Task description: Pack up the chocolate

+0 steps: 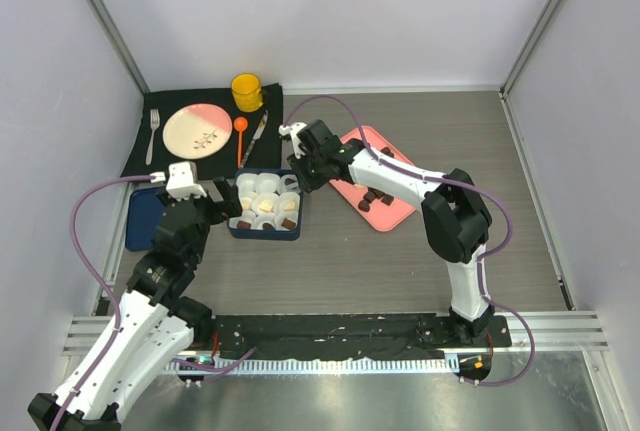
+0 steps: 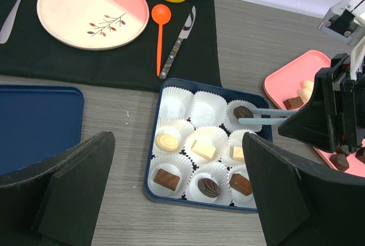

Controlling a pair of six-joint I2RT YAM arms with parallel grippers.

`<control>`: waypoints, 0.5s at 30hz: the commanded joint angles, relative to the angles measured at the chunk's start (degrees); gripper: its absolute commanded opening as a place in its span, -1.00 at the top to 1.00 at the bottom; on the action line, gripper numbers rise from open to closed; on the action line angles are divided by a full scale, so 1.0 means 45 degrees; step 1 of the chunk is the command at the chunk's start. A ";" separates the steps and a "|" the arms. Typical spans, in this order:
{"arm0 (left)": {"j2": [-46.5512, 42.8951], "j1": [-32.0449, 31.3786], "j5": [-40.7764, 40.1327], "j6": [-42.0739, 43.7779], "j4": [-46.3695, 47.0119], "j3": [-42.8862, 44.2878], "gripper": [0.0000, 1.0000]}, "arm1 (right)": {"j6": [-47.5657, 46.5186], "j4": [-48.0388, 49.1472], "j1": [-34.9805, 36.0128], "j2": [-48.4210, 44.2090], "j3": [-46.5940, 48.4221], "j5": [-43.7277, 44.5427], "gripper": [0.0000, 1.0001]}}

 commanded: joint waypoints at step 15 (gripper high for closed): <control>-0.0087 0.0070 -0.0051 0.0105 0.0464 0.0524 -1.00 | -0.0049 0.0122 0.0025 -0.0804 0.0775 0.0195 0.35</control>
